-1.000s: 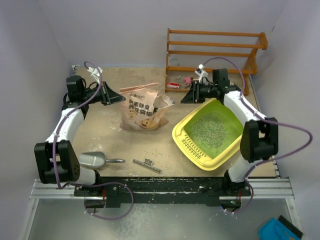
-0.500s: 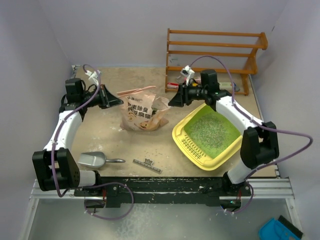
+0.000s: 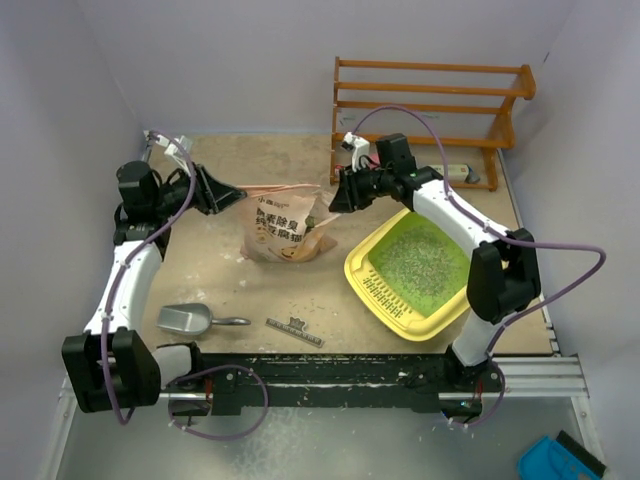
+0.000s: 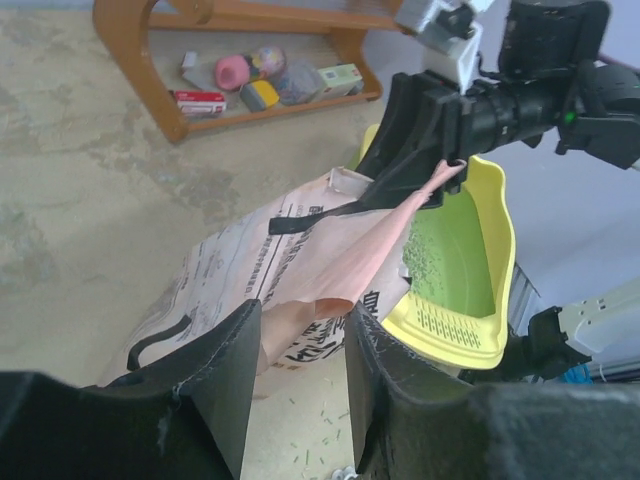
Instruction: Fill the litter box with clean litter
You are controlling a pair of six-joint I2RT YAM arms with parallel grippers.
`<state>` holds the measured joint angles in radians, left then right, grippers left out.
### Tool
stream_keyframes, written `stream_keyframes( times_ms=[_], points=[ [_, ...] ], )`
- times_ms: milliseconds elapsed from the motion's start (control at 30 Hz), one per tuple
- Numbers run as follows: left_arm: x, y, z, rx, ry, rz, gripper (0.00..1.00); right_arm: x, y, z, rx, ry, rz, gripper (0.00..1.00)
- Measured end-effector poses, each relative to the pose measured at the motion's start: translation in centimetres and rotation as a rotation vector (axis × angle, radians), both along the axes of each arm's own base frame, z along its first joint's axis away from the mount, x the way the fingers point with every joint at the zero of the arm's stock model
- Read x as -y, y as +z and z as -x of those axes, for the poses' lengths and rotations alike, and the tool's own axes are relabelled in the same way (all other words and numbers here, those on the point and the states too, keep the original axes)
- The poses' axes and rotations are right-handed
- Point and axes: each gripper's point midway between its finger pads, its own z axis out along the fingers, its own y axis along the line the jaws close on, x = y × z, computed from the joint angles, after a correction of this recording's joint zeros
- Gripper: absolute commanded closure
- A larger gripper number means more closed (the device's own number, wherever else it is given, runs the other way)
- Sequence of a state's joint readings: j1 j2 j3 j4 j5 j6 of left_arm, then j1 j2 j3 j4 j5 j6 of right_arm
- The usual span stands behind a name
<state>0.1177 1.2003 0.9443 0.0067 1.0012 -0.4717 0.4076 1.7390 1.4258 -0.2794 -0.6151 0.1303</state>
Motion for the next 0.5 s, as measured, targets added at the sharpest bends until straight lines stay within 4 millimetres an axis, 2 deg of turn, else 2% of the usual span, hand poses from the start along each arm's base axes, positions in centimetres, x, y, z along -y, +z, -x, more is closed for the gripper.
stream_keyframes(
  times_ms=[133,167,333,500],
  points=[
    [0.4,0.5,0.0,0.056,-0.027,0.025,0.56,0.1,-1.2,0.0,-0.019,-0.009,0.039,0.97],
    [0.4,0.3,-0.1,0.053,-0.036,0.032,0.56,0.3,-1.5,-0.1,-0.024,-0.019,0.051,1.00],
    [0.6,-0.7,-0.5,0.033,-0.063,0.047,0.55,1.2,-2.5,-0.2,-0.053,-0.072,0.109,1.00],
    [0.8,-1.4,-0.2,0.043,-0.076,0.055,0.49,1.4,-2.9,0.3,-0.088,-0.087,0.126,1.00]
  ],
)
